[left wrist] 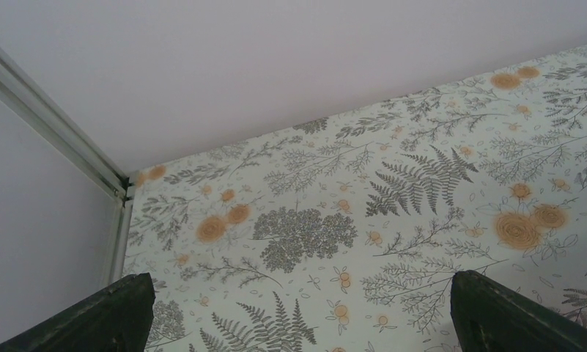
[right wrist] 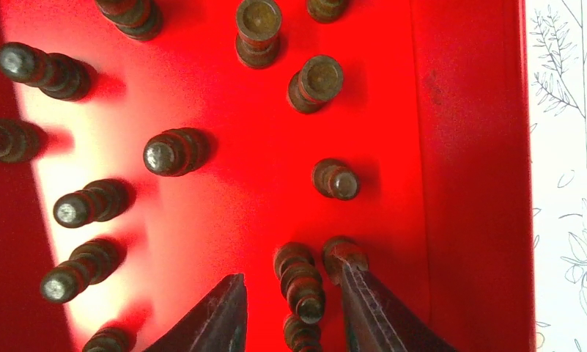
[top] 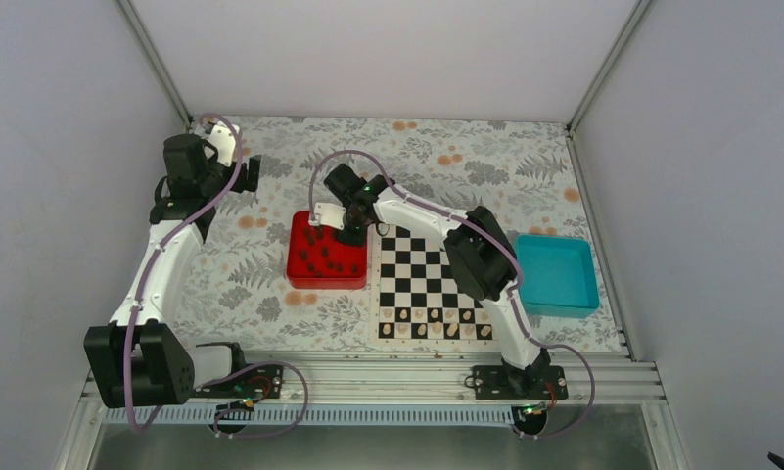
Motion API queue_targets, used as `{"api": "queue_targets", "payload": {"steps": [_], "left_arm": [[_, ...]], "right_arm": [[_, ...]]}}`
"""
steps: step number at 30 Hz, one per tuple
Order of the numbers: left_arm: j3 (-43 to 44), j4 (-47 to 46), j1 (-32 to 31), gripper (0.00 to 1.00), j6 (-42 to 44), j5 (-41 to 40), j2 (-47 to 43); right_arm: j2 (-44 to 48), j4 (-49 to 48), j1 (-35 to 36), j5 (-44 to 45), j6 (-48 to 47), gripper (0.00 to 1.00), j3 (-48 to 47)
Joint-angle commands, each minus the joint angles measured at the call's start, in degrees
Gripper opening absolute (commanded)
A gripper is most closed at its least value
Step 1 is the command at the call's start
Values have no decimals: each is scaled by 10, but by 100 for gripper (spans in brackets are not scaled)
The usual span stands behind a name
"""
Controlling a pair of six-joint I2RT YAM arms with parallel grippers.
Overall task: Set up the chess pieces on the board
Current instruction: Pick up the chess piece from the storage box.
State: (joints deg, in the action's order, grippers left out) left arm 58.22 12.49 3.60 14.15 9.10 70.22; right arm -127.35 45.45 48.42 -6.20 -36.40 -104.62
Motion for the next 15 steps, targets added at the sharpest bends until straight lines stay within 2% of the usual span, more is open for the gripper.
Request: {"api": "queue_targets", "payload": {"steps": [1, 15], "left_arm": [[-3, -10, 4, 100, 2, 9, -11], [-2, -9, 8, 100, 1, 14, -11]], "right_arm": [[26, 4, 6, 10, -2, 35, 3], [38, 4, 6, 7, -2, 34, 28]]}}
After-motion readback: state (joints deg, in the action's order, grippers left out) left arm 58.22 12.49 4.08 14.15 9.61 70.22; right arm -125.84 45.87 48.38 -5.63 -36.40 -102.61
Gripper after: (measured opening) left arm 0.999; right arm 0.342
